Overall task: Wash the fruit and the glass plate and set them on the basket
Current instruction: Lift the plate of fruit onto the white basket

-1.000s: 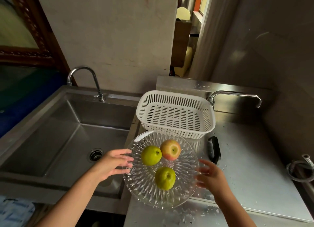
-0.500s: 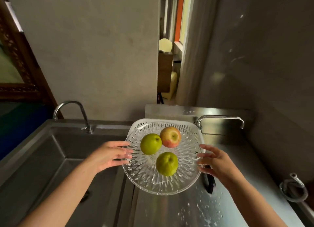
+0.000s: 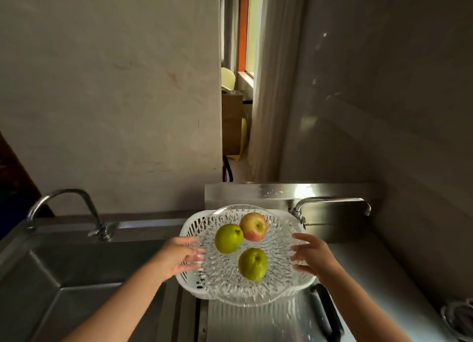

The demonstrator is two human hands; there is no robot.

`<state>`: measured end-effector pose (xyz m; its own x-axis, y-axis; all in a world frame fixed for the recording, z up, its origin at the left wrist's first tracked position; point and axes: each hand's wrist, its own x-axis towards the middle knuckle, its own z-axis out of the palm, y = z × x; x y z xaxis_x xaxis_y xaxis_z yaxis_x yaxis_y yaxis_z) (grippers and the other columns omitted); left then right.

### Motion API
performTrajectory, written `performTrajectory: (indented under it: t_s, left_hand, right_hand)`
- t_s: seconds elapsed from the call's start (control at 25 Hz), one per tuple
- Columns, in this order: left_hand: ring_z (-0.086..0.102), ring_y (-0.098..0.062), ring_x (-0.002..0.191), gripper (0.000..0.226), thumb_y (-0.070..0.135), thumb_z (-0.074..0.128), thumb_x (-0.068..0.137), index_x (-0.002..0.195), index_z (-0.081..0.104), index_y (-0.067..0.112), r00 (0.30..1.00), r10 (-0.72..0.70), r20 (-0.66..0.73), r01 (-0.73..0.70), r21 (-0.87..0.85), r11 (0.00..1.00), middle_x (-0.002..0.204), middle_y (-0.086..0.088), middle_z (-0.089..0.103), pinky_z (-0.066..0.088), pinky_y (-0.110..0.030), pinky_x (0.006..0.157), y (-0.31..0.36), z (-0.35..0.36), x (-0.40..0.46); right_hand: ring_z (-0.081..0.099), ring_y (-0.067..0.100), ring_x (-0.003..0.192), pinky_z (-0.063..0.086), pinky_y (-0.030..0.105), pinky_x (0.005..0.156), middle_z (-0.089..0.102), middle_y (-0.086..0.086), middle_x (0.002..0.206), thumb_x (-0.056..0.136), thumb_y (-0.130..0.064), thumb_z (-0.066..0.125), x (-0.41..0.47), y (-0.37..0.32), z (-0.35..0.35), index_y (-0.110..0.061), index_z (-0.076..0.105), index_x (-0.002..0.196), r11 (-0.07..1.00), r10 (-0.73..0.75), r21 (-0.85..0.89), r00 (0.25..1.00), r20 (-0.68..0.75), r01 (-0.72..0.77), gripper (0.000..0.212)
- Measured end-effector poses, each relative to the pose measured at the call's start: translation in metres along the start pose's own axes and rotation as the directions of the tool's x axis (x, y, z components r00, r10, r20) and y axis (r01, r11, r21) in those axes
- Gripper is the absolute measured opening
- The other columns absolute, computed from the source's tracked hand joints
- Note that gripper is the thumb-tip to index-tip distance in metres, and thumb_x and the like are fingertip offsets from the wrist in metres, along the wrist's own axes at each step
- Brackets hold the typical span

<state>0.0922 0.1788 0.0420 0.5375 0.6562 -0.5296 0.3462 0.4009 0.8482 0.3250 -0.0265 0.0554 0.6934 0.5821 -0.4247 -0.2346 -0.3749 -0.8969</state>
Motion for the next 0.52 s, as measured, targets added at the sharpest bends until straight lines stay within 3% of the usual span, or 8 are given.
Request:
performTrajectory:
  t_s: [0.52]
  left_hand:
    - [0.065, -0.025, 0.078, 0.045, -0.015, 0.049, 0.083, 0.126, 0.049, 0.000, 0.996, -0.088, -0.020, 0.088, 0.004, 0.996, 0.092, -0.014, 0.066, 0.059, -0.029, 0.055, -0.013, 0.008, 0.047]
  right_hand:
    - [0.059, 0.022, 0.070, 0.052, 0.030, 0.054, 0.060, 0.013, 0.090, 0.083, 0.013, 0.050, 0.055, 0.014, 0.009, -0.007, 0.051, 0.124, 0.991, 0.056, -0.120, 0.998, -0.004, -0.056, 0.045]
